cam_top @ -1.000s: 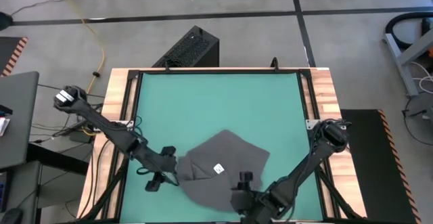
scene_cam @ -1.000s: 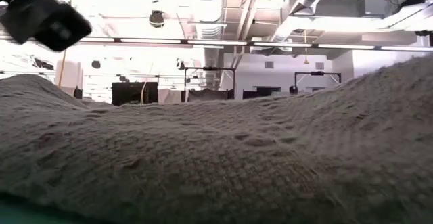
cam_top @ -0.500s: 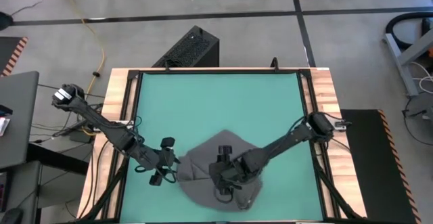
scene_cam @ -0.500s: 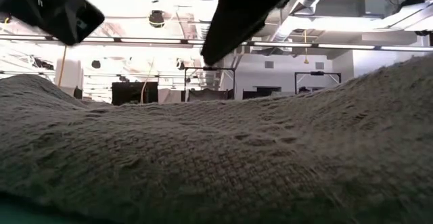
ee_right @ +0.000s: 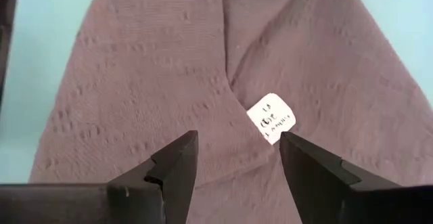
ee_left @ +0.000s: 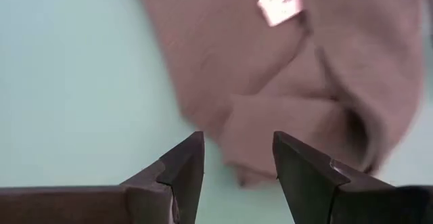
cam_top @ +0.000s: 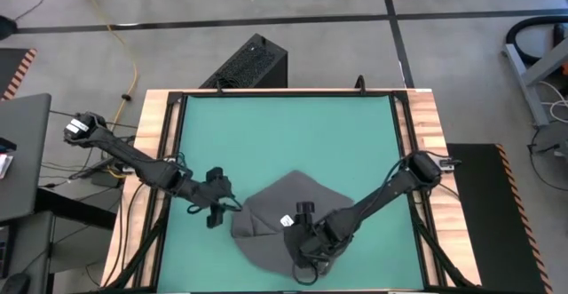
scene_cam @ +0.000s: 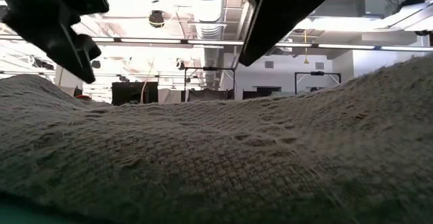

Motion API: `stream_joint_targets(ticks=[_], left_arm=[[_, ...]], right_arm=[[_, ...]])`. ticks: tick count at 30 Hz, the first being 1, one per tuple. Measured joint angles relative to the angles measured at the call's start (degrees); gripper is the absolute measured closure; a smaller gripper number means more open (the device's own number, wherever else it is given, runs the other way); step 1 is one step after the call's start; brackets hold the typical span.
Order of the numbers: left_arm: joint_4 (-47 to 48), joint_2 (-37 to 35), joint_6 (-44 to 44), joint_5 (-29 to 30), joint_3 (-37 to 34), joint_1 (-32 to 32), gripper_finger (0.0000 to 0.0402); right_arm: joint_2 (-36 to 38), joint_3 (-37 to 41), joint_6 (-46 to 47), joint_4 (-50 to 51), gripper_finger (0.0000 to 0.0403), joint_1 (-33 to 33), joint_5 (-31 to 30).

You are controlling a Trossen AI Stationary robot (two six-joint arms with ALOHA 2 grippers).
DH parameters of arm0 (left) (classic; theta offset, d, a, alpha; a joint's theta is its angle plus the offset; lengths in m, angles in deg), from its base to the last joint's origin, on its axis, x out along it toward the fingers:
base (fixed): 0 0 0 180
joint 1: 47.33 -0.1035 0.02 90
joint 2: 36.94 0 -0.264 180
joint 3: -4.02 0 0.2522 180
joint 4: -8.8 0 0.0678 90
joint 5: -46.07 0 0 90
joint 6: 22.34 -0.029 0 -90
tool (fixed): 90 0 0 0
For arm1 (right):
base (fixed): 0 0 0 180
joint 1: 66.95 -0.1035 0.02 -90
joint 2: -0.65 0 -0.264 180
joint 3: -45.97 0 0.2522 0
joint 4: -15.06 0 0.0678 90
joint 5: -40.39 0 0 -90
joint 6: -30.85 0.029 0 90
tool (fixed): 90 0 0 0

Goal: Roll towel into tight, uniform cylinder
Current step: Roll the gray towel

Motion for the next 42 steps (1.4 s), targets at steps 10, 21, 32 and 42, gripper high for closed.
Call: stream_joint_targets(ticks=[10,21,32,42], left_arm=[[-2.0,6.2,-1.6,2.7,0.0,0.5,0.0236],[-10.5,16.5,-1.5,-15.3,0.0,-0.6,0.0247],[-11.2,15.4,0.9,-17.7,3.7,1.2,0.0393],[-8.6,14.5,-1.6,-11.1,6.8,3.3,0.04]], right_arm=[[0.0,0.0,2.6,1.4,0.0168,-2.4,-2.6],[0.0,0.0,6.1,3.3,0.0168,-3.2,-2.6],[0.3,-0.6,6.1,3.7,0.0201,-5.6,-3.6],[0.0,1.5,6.2,-2.4,0.0193,-2.0,-1.9]])
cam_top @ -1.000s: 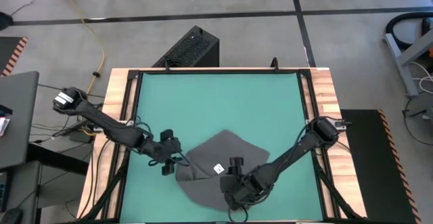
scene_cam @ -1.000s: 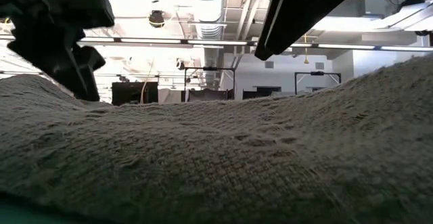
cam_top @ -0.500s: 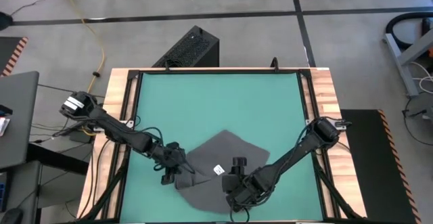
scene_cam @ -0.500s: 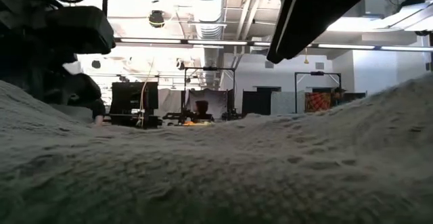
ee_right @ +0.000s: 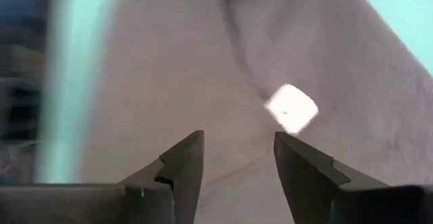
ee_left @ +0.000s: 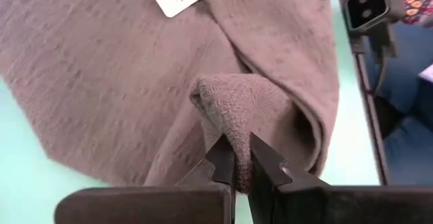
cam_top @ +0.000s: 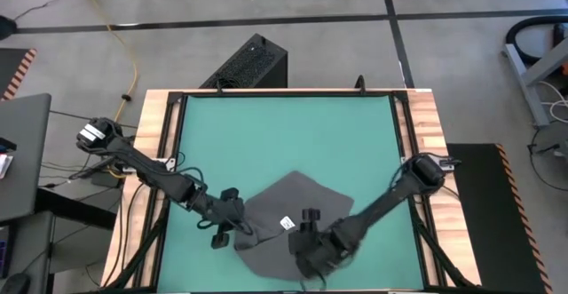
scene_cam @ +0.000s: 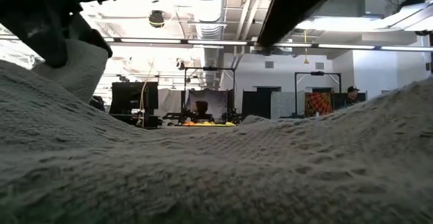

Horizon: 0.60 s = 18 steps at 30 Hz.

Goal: Roll towel into tight, uniform cylinder
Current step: Roll the gray towel

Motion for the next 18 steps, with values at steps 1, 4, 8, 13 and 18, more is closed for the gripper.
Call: stream_joint_targets(ticks=[1,4,8,13,18], left_arm=[[0.5,0.0,-0.1,0.5,0.0,0.1,0.04],[1.7,0.0,-0.5,1.3,0.0,0.2,0.04],[2.7,0.0,-0.5,1.5,0.0,0.2,0.0401],[2.9,0.0,-1.3,1.8,0.0,0.2,0.0401],[2.9,0.0,-1.6,3.4,0.0,0.2,0.0401]], right_arm=[[-0.1,1.1,-0.2,-1.6,0.0188,0.9,0.6],[-0.2,3.0,-1.5,-3.9,0.0172,2.9,0.6],[-0.1,3.2,-0.4,-2.0,0.0164,4.4,2.3],[-0.1,3.2,-0.3,-3.6,0.0163,4.5,3.4],[0.0,6.3,0.2,-6.2,0.0163,4.9,3.3]])
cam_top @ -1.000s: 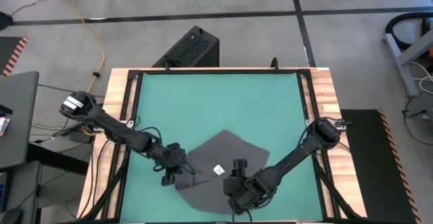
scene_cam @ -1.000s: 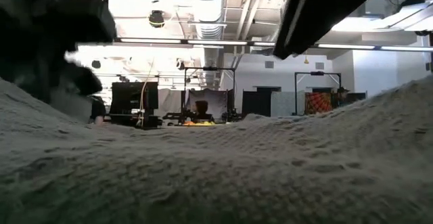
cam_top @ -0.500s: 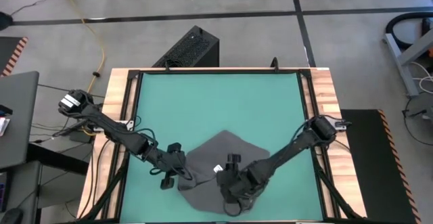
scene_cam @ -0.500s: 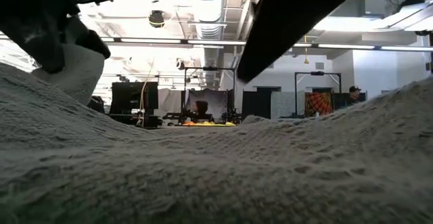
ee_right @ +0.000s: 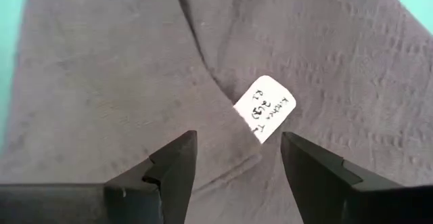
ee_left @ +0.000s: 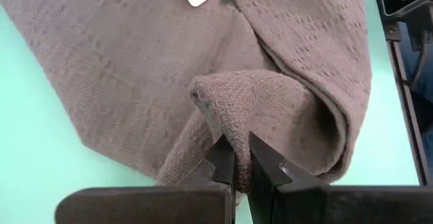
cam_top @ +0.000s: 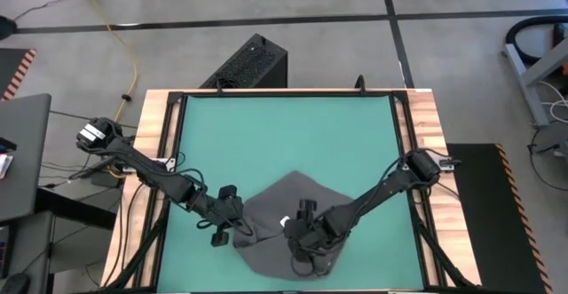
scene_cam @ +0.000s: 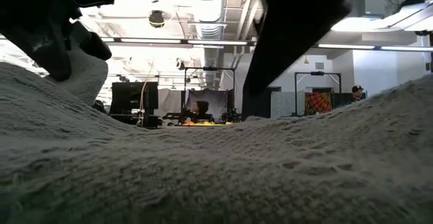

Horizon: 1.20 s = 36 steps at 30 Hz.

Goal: Roll towel into tight, uniform cylinder
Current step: Roll the gray towel

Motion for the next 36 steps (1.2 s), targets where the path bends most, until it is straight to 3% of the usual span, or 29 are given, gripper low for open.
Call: stream_joint_targets(ticks=[6,14,19,26,31,36], left_arm=[[0.0,0.0,0.0,0.0,0.0,0.0,0.0401],[0.0,0.0,0.4,0.1,0.0,0.0,0.0401],[-0.2,0.0,0.4,1.1,0.0,0.0,0.0401],[-0.2,0.0,0.4,1.1,0.0,0.0,0.0401],[-1.2,0.0,1.8,1.3,0.0,0.0,0.0401],[-0.7,-1.0,3.2,0.9,1.9,0.0,0.0401]], right_arm=[[-0.1,6.7,2.2,-9.6,0.0163,0.0,1.1],[-0.1,9.3,5.5,-10.0,0.0181,-0.7,4.1],[-0.1,9.5,5.6,-10.3,0.0235,-0.7,5.5],[-0.1,9.5,2.3,-11.0,0.0381,-0.7,7.9],[-0.1,6.2,-0.4,-10.4,0.0386,-0.7,7.5],[0.3,-4.0,-7.0,-2.5,0.0386,-1.6,2.7]])
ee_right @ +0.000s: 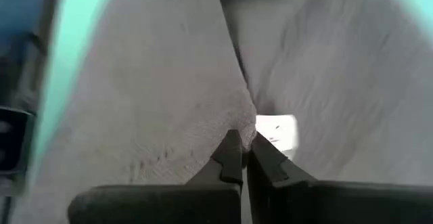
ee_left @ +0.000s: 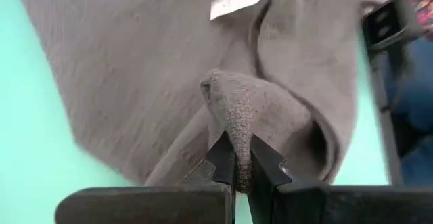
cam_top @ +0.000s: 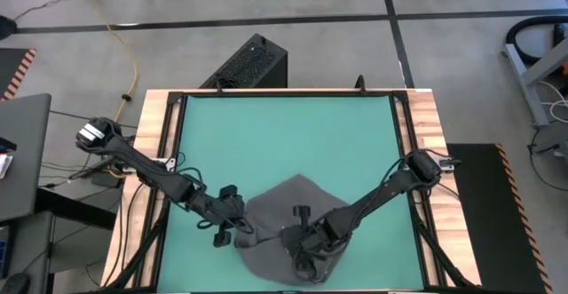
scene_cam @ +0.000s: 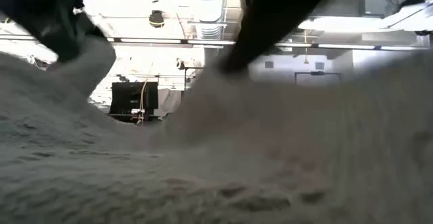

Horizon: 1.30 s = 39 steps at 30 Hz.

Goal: Roll towel into tight, uniform cylinder
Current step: Roll the gray towel

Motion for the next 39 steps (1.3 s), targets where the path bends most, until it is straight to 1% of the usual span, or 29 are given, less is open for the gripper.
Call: stream_joint_targets(ticks=[4,7,9,11,14,15,17,19,22,26,30,35,36,39], left_arm=[[2.6,-2.7,-0.6,0.0,3.5,0.0,0.0401],[9.1,-5.5,-2.0,1.3,7.4,0.0,0.0401],[15.1,-7.3,-2.9,4.9,10.5,0.0,0.0401],[20.8,-8.8,-4.6,9.8,13.3,0.0,0.0401],[25.2,-10.2,-8.8,18.3,16.7,-1.0,0.0401],[25.5,-10.7,-10.6,20.5,17.5,-1.6,0.0401],[25.9,-11.4,-14.7,24.1,18.6,-3.3,0.0401],[25.7,-11.4,-18.3,26.5,19.4,-5.7,0.0401],[25.9,-11.4,-23.1,27.7,19.6,-10.5,0.0401],[25.3,-11.3,-32.7,28.8,19.6,-18.9,0.0401],[20.3,-11.3,-42.3,30.2,19.6,-30.4,0.0401],[8.8,-11.3,-54.0,30.2,19.6,-44.8,0.0401],[6.3,-11.3,-56.5,30.2,19.7,-47.1,0.0401],[2.5,-11.3,-63.3,29.5,22.2,-52.6,0.0401]], right_arm=[[0.0,-11.0,-0.8,15.6,0.0386,-1.5,-7.2],[0.1,-17.6,2.8,28.0,0.0386,-2.7,-14.7],[0.1,-21.2,6.1,36.8,0.0386,-3.6,-19.2],[0.1,-23.9,9.5,44.9,0.0386,-4.1,-23.3],[0.1,-26.3,14.8,56.2,0.0386,-4.1,-30.1],[0.1,-26.5,16.0,57.4,0.0386,-3.6,-32.3],[0.8,-25.8,13.2,57.3,0.0386,-2.2,-36.3],[1.0,-25.8,11.0,57.4,0.0386,-0.1,-40.2],[2.0,-25.8,8.1,57.4,0.0386,3.4,-44.7],[3.0,-25.8,1.0,57.4,0.0386,10.0,-51.3],[5.4,-25.8,-7.0,57.4,0.0386,18.2,-57.6],[10.4,-25.8,-16.8,57.0,0.0386,28.7,-70.6],[11.5,-25.8,-18.7,56.7,0.0386,30.4,-72.2],[15.3,-25.8,-24.0,54.3,0.0386,35.7,-72.1]])
